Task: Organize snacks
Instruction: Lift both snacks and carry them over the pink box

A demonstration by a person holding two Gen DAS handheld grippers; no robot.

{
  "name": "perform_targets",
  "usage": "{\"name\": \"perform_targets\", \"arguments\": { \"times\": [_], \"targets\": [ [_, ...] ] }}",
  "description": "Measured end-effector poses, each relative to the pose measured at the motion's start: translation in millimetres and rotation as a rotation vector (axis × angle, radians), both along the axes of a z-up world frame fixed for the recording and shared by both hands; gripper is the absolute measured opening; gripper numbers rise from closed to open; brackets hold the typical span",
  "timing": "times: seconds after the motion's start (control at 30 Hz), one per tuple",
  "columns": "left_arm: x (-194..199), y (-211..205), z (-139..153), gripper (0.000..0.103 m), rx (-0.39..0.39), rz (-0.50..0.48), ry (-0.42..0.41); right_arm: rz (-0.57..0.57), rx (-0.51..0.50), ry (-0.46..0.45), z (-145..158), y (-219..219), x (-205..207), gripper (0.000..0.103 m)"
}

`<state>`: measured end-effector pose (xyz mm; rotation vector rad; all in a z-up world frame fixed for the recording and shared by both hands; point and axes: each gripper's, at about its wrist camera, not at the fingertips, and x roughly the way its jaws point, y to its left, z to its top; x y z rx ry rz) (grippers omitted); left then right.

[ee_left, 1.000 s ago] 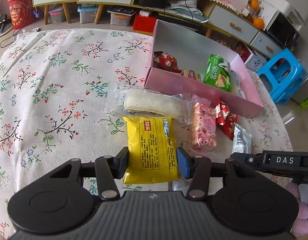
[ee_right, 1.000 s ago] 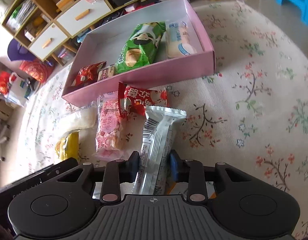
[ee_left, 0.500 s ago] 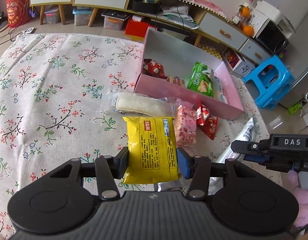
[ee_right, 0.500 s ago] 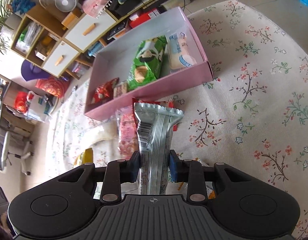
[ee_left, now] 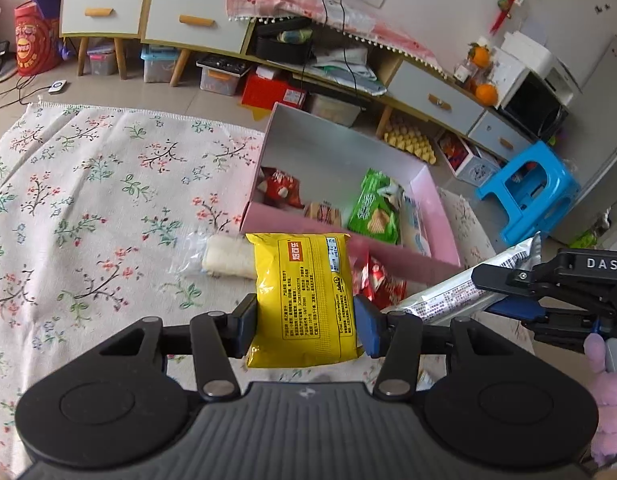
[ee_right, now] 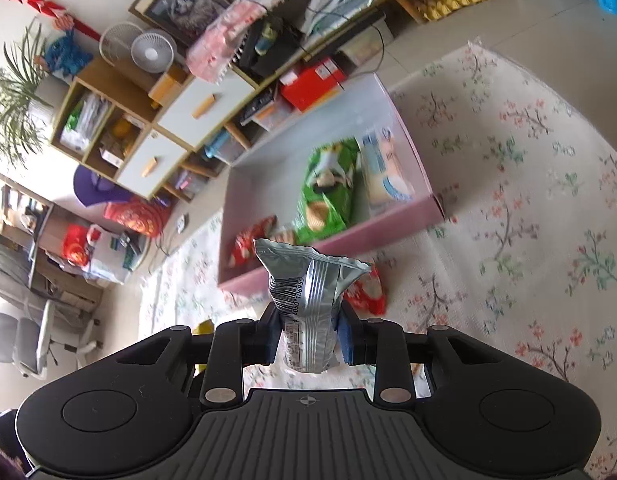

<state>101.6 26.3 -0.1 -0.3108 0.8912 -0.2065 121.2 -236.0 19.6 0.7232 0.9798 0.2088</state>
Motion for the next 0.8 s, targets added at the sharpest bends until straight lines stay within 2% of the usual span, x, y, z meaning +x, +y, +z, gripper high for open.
{"name": "perform_targets", "arguments": {
  "times": [0.13, 0.33, 0.57, 0.8],
  "targets": [
    [14, -4, 2, 0.047, -0.017, 0.027, 0.001, -0.007, 0.019, -0.016, 4, -5, 12, 0.029],
    [41, -15, 10, 0.047, 0.052, 0.014, -0.060, 0.008, 0.028, -0.040, 5, -10, 44, 0.029],
    [73, -25, 0, 0.047, 0.111, -0.036, -0.142, 0.053, -0.014, -0.087, 2, 0, 85, 0.029],
    [92, -25, -13, 0.047, 0.142, -0.063, -0.181, 0.077, -0.043, -0.117, -11, 9, 125, 0.029]
  ]
}}
